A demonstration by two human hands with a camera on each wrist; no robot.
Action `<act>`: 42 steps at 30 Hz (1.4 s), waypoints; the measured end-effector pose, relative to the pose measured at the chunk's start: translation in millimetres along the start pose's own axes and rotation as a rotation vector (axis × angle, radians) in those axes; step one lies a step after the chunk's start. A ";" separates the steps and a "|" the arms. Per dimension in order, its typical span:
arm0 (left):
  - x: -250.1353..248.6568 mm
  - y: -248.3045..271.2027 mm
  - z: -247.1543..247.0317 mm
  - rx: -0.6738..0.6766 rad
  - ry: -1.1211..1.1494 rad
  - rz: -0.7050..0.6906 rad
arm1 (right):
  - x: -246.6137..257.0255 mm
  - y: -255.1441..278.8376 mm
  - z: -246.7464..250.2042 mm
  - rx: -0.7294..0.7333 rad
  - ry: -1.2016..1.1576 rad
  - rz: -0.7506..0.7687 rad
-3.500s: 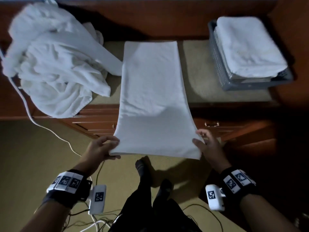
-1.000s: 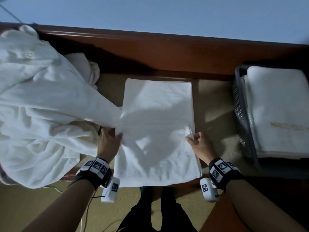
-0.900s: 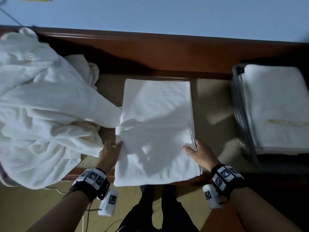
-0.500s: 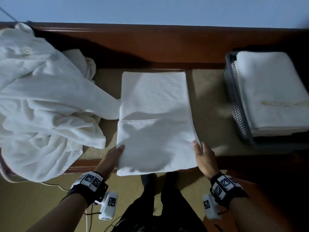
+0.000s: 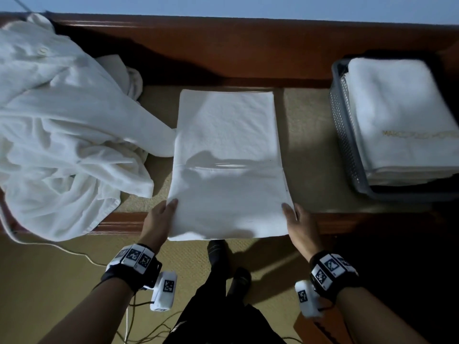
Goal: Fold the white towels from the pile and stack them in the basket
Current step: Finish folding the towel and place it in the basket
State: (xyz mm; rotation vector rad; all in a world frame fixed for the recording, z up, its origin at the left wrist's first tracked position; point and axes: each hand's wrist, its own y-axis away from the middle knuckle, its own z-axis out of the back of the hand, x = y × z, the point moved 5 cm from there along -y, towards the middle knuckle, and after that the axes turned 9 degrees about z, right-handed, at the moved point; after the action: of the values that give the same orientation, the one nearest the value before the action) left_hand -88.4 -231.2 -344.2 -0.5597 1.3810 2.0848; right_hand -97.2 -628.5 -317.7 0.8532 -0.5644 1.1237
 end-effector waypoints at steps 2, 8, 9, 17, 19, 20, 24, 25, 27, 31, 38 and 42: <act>-1.7 5.6 1.6 -0.084 -0.012 -0.007 | 0.9 0.4 0.9 -0.007 -0.002 0.016; 7.2 5.9 -7.7 -0.067 -0.161 0.011 | -17.1 -11.2 -5.8 0.106 0.190 -0.040; 1.5 1.6 -7.5 -0.072 -0.172 -0.003 | -13.6 -17.1 -6.4 0.110 0.194 -0.028; -69.4 -52.2 -12.0 -0.137 -0.306 -0.103 | 20.0 -92.2 -7.4 0.137 0.213 -0.046; -80.4 -65.4 -9.0 -0.170 -0.297 -0.145 | 24.3 -104.4 -2.9 0.094 0.222 -0.010; -83.2 -71.1 -7.9 -0.181 -0.269 -0.154 | 26.1 -108.1 -0.3 0.061 0.203 0.000; -86.7 -87.9 -14.3 -0.211 -0.294 -0.145 | 25.0 -119.4 -3.8 0.023 0.193 -0.016; -86.6 -90.5 -16.5 -0.212 -0.307 -0.133 | 21.0 -121.8 -6.1 0.024 0.210 -0.025; -88.5 -93.8 -17.3 -0.220 -0.321 -0.124 | 17.2 -125.2 -8.2 0.010 0.218 -0.035; -96.1 -99.4 -13.6 -0.253 -0.287 -0.157 | 19.6 -127.1 -5.4 -0.018 0.187 -0.008; -91.1 -80.0 -8.8 -0.242 -0.298 -0.136 | 23.6 -102.9 6.1 0.027 0.071 -0.111; -54.8 -44.3 1.0 -0.161 -0.313 -0.083 | 13.6 -61.5 14.3 0.214 0.053 -0.192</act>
State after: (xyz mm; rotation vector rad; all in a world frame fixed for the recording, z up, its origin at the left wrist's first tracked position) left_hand -18.1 -229.3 -340.2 -0.3285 1.0042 2.1206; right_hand -34.5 -644.0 -317.6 1.0368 -0.3140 1.0387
